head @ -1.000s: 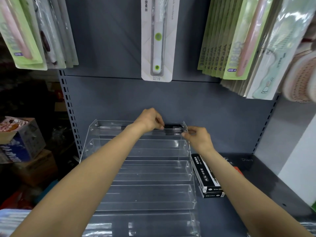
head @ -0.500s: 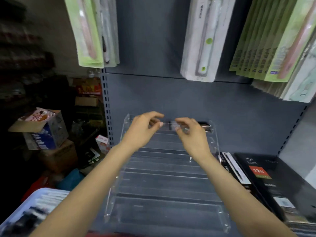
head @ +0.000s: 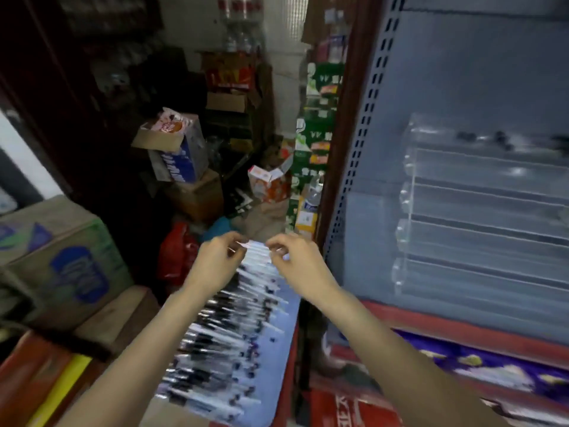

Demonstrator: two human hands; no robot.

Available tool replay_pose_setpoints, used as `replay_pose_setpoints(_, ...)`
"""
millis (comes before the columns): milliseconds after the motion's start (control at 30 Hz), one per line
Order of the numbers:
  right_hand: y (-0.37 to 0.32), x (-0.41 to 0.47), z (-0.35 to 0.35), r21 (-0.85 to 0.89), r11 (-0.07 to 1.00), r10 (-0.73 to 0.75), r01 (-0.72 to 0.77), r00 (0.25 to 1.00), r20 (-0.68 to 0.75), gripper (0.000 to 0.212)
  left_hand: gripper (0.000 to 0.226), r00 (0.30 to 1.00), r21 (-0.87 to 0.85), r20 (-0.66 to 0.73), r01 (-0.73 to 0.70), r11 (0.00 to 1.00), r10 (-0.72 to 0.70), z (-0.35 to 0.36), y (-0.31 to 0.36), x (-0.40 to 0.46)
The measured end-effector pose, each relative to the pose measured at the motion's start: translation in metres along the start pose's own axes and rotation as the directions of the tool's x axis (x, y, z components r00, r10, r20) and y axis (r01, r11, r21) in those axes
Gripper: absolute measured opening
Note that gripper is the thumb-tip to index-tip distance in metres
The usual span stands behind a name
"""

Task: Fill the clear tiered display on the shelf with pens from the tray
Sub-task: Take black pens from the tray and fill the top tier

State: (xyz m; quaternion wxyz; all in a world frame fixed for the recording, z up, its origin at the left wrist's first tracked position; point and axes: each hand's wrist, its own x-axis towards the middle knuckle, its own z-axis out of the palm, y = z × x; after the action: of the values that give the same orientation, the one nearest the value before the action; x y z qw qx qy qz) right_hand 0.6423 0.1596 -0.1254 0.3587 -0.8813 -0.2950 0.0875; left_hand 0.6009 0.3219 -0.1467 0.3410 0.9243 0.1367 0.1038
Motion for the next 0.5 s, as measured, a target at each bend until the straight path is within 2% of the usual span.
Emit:
replay_pose_setpoints(100,0.008,0.006,0.061,-0.057,0.993,0.114,-0.107,0.984,0.134,0.032,0.024,0.995,0.050,0.090,0.047,0.998,-0.051,0.006,-0.059,-0.009)
replay_pose_setpoints(167,0.018,0.006,0.090,-0.111,0.978,0.195,-0.178,0.966,0.171,0.035,0.028,0.985,0.106,0.164,0.040,0.994,-0.057,0.013,-0.091,-0.014)
replay_pose_setpoints(333,0.041,0.015,0.127,-0.210,0.934,0.332,-0.289,0.919,0.213,0.045,0.044,0.924,0.288,0.383,-0.114,0.951,-0.006,0.026,-0.140,-0.013)
replay_pose_setpoints(400,0.049,0.023,0.135,-0.242,0.927,0.339,-0.285,0.914,0.224,0.040,0.042,0.922,0.319,0.387,-0.133,0.939,-0.001,0.030,-0.150,-0.011)
replay_pose_setpoints(500,0.058,0.032,0.144,-0.258,0.926,0.336,-0.275,0.913,0.232,0.029,0.039,0.945,0.296,0.323,-0.149,0.943,0.048,0.033,-0.158,-0.007)
